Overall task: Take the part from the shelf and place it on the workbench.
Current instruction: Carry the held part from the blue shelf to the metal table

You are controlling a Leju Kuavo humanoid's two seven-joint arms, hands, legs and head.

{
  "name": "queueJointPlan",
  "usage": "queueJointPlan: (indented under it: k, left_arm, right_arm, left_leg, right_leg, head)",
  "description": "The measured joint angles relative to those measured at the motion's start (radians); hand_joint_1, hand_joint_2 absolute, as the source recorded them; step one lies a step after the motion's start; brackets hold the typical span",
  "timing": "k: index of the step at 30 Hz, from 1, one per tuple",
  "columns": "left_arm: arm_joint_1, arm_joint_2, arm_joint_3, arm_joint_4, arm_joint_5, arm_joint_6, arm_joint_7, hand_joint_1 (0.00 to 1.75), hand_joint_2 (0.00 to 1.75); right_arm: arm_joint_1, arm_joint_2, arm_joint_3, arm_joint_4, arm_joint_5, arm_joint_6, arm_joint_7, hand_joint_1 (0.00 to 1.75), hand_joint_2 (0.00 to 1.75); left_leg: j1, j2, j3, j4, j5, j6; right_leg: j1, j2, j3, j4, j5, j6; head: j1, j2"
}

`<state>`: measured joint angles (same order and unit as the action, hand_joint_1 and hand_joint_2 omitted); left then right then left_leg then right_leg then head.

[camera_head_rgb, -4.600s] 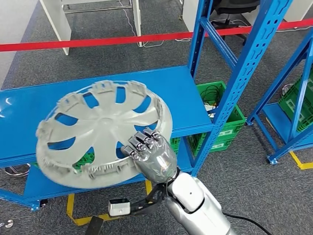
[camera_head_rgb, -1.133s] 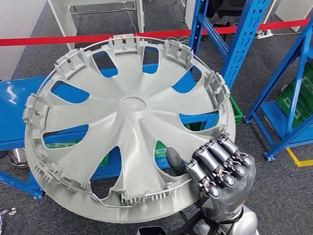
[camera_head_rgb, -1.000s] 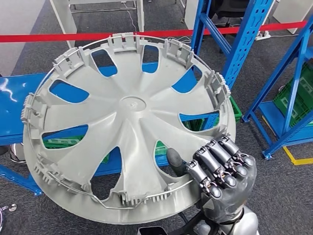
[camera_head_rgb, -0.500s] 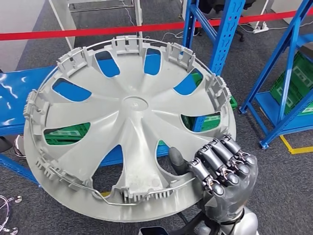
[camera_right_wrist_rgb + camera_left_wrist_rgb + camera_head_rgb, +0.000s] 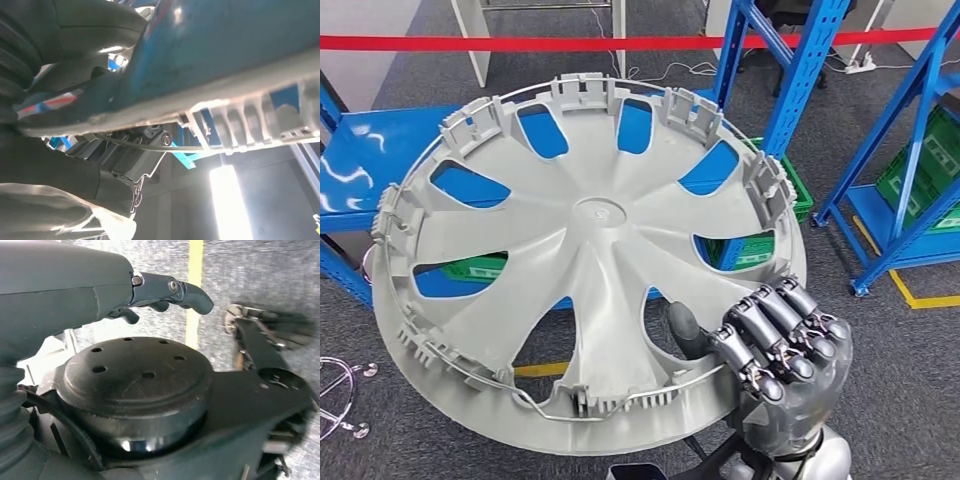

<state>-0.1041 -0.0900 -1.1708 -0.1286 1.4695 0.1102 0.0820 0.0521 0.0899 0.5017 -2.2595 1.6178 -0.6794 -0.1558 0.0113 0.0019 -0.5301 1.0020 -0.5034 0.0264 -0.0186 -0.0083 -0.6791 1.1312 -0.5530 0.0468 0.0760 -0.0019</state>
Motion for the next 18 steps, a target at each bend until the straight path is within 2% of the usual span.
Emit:
queueJointPlan:
  k: [1,2,3,4,5,6,7,8,9,10,12,13,14,16,17,18]
  left_arm:
    - [0.000,0.000,-0.002,0.000,-0.002,0.008,0.000,0.00,1.75]
    - [-0.001,0.000,-0.004,0.000,-0.004,0.017,0.001,0.00,1.75]
    - [-0.001,-0.001,-0.008,0.000,-0.007,0.024,0.002,0.00,1.75]
    - [-0.001,0.000,-0.013,0.000,-0.010,0.030,0.003,0.00,1.75]
    - [-0.002,0.000,-0.018,0.000,-0.014,0.033,0.006,0.00,1.75]
    - [-0.003,0.000,-0.024,0.000,-0.018,0.035,0.009,0.00,1.75]
    - [-0.005,-0.001,-0.029,0.000,-0.022,0.036,0.012,0.00,1.75]
    - [-0.007,-0.001,-0.033,0.000,-0.025,0.037,0.014,0.00,1.75]
    - [-0.008,-0.001,-0.038,0.000,-0.028,0.038,0.016,0.00,1.75]
    - [-0.009,-0.001,-0.042,0.000,-0.030,0.038,0.017,0.00,1.75]
    - [-0.011,0.002,-0.051,0.000,-0.037,0.041,0.019,0.00,1.75]
    - [-0.012,0.004,-0.055,0.001,-0.042,0.043,0.020,0.00,1.75]
    - [-0.013,0.006,-0.059,0.001,-0.047,0.044,0.021,0.00,1.75]
    - [-0.017,0.010,-0.070,0.001,-0.055,0.045,0.023,0.00,1.75]
    - [-0.019,0.012,-0.074,0.001,-0.057,0.045,0.024,0.00,1.75]
    - [-0.020,0.014,-0.078,0.001,-0.059,0.045,0.025,0.00,1.75]
  right_arm:
    - [0.000,0.000,0.000,0.000,0.000,0.000,0.000,1.75,1.75]
    - [0.000,-0.001,0.000,0.000,0.000,0.000,0.000,1.75,1.75]
    - [-0.001,-0.001,0.000,0.000,0.000,0.000,0.000,1.75,1.75]
    - [-0.001,-0.001,0.000,0.000,0.000,0.000,0.000,1.75,1.75]
    - [-0.003,-0.001,0.001,0.000,0.000,0.000,0.000,1.75,1.75]
    - [-0.004,-0.001,0.001,0.000,0.000,0.000,0.000,1.75,1.75]
    - [-0.006,-0.002,0.002,0.000,0.000,0.000,0.000,1.75,1.75]
    - [-0.009,-0.002,0.002,0.001,0.000,0.000,0.000,1.75,1.75]
    - [-0.011,-0.002,0.002,0.001,0.000,0.000,0.000,1.75,1.75]
    - [-0.013,-0.003,0.003,0.002,0.000,0.000,-0.001,1.75,1.75]
    - [-0.015,-0.003,0.004,0.002,-0.001,0.000,-0.001,1.75,1.75]
    - [-0.016,-0.003,0.004,0.003,-0.001,0.000,-0.001,1.75,1.75]
    - [-0.017,-0.003,0.005,0.003,-0.001,0.000,-0.002,1.75,1.75]
    - [-0.018,-0.003,0.007,0.005,-0.001,0.000,-0.002,1.75,1.75]
    - [-0.018,-0.003,0.007,0.007,-0.002,0.000,-0.002,1.75,1.75]
    - [-0.018,-0.003,0.008,0.008,-0.003,0.000,-0.002,1.75,1.75]
  left_leg:
    - [-0.003,0.000,-0.014,0.000,0.011,0.004]
    - [-0.007,0.001,-0.029,0.001,0.023,0.007]
    - [-0.011,0.002,-0.044,0.002,0.034,0.009]
    - [-0.015,0.002,-0.058,0.002,0.044,0.010]
    - [-0.019,0.002,-0.070,0.002,0.054,0.010]
    - [-0.022,0.002,-0.080,0.003,0.064,0.010]
    - [-0.026,0.000,-0.088,0.003,0.073,0.009]
    - [-0.027,0.000,-0.095,0.004,0.083,0.007]
    - [-0.027,-0.001,-0.100,0.003,0.093,0.003]
    - [-0.026,0.000,-0.105,0.002,0.103,-0.002]
    - [-0.024,-0.001,-0.113,-0.002,0.113,-0.013]
    - [-0.024,-0.002,-0.117,0.008,0.094,-0.019]
    - [-0.023,-0.003,-0.125,0.035,0.055,-0.026]
    - [-0.017,-0.004,-0.142,0.148,-0.053,-0.039]
    - [-0.014,-0.004,-0.148,0.214,-0.089,-0.045]
    - [-0.010,-0.004,-0.145,0.265,-0.099,-0.051]
  right_leg:
    - [0.001,0.002,-0.014,0.067,-0.048,0.000]
    - [0.002,0.004,-0.022,0.128,-0.077,-0.001]
    - [0.003,0.004,-0.018,0.164,-0.080,-0.003]
    - [0.005,0.005,0.000,0.169,-0.064,-0.008]
    - [0.009,0.005,0.036,0.139,-0.035,-0.015]
    - [0.014,0.006,0.089,0.076,-0.010,-0.026]
    - [0.021,0.006,0.151,-0.004,-0.001,-0.037]
    - [0.026,0.006,0.206,-0.083,-0.005,-0.045]
    - [0.032,0.007,0.243,-0.142,-0.014,-0.051]
    - [0.035,0.006,0.260,-0.174,-0.021,-0.053]
    - [0.033,0.004,0.248,-0.188,-0.005,-0.056]
    - [0.030,0.002,0.238,-0.191,0.006,-0.061]
    - [0.026,-0.002,0.229,-0.194,0.019,-0.066]
    - [0.023,-0.007,0.207,-0.189,0.038,-0.071]
    - [0.021,-0.009,0.194,-0.183,0.046,-0.070]
    - [0.020,-0.010,0.177,-0.175,0.054,-0.068]
  head:
    - [0.005,0.000]
    - [0.009,0.000]
    - [0.012,0.000]
    - [0.014,0.000]
    - [0.014,0.000]
    - [0.014,0.000]
    - [0.016,0.000]
    - [0.017,0.000]
    - [0.018,0.000]
    - [0.020,0.000]
    - [0.024,0.000]
    - [0.025,0.000]
    - [0.025,0.000]
    - [0.023,0.000]
    - [0.022,0.000]
    - [0.023,0.000]
